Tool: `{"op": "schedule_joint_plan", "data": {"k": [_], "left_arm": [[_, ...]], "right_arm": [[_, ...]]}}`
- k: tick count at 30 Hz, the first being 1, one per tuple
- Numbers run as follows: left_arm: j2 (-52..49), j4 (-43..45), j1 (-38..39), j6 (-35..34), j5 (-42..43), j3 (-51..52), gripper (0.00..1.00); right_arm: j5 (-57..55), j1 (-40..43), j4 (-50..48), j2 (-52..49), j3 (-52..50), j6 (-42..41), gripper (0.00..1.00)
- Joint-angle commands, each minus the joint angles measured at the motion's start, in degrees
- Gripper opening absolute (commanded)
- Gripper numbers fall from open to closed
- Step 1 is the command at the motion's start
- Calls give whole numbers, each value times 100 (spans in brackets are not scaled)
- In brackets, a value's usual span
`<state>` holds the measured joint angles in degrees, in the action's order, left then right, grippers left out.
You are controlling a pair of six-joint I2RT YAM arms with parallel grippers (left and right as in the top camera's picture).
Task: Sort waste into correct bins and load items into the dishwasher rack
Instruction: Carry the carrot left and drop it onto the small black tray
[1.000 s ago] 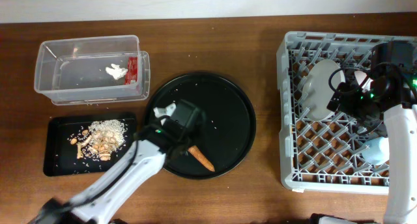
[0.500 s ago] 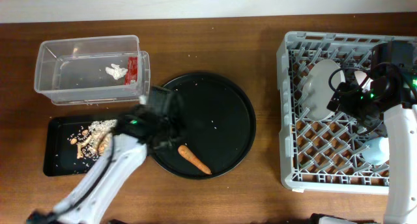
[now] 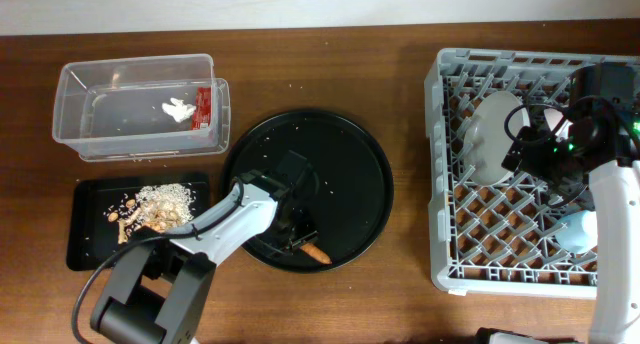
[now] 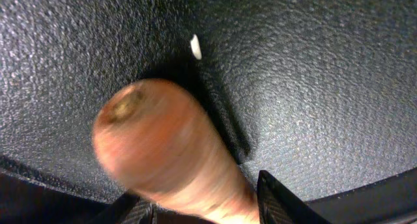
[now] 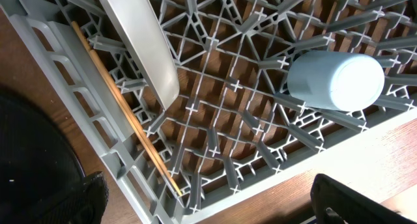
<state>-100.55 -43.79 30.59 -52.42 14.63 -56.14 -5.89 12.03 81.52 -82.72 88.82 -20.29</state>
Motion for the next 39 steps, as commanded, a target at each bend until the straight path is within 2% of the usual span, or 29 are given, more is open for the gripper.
{"op": "schedule_joint_plan", "data": {"k": [1,3,4,6,9,11,15,19,22,27,33,39], "left_arm": [[-109,120,11,-92,-7,-15,48],[-114,313,13,-92,-107,-15,44],[-114,378,11,-92,-199,-15,35],[-114,398,11,-92,-304,-15,25],[-114,411,11,-90,-306,-17,16],[-111,411,2,-90,-299,-20,13],[4,396,-144,-39,-297,-205,13],[496,376,-566,463,-334,-551,11],[1204,0,-1257,511,-815,-693,8],[2085,-752,-2686,1032,-1932,-693,8],[2055,-946,-4411,1032,-2743,-680,8],[1497,-944,-5639,1032,-2796,-638,8]], "right_arm": [[35,37,15,-15,-42,55,98],[35,37,17,-15,-42,55,98],[35,37,17,-15,-42,55,98],[35,37,20,-15,-42,55,98],[35,37,20,-15,-42,55,98],[35,37,20,-15,-42,55,98],[33,37,39,-15,-42,55,98],[33,37,44,-15,-42,55,98],[31,37,42,-15,-42,55,98],[31,37,37,-15,-42,55,98],[31,37,39,-15,-42,55,98],[33,37,39,-15,-42,55,98]]}}
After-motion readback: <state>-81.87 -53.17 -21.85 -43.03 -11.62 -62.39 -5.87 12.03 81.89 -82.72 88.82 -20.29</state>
